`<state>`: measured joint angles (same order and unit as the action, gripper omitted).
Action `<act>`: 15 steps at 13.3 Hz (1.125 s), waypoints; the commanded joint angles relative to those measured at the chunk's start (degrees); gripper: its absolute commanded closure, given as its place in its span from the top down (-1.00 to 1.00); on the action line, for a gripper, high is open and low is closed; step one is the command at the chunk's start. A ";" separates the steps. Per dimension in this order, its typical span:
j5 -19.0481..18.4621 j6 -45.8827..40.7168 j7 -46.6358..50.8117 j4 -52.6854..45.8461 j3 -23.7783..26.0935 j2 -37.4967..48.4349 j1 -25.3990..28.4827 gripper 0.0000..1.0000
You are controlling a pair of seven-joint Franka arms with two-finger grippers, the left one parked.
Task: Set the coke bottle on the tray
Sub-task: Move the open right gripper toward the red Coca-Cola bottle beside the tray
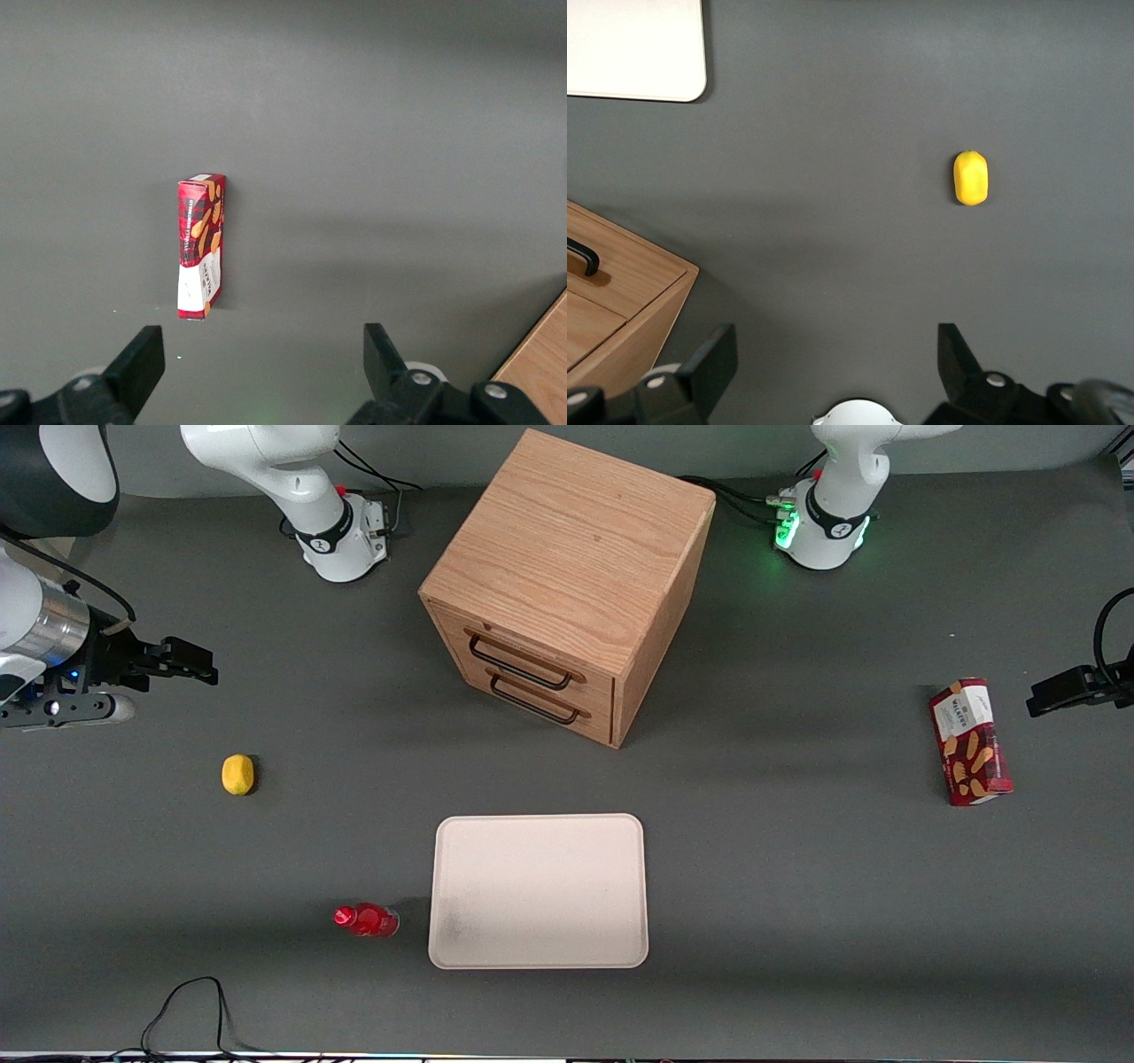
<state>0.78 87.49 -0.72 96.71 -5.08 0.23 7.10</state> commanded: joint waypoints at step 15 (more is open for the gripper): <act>1.24 -8.56 -1.13 -19.51 -0.29 -11.98 0.90 1.00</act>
<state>0.98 82.27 -1.33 86.08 -5.38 -5.79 7.58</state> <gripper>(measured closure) 0.000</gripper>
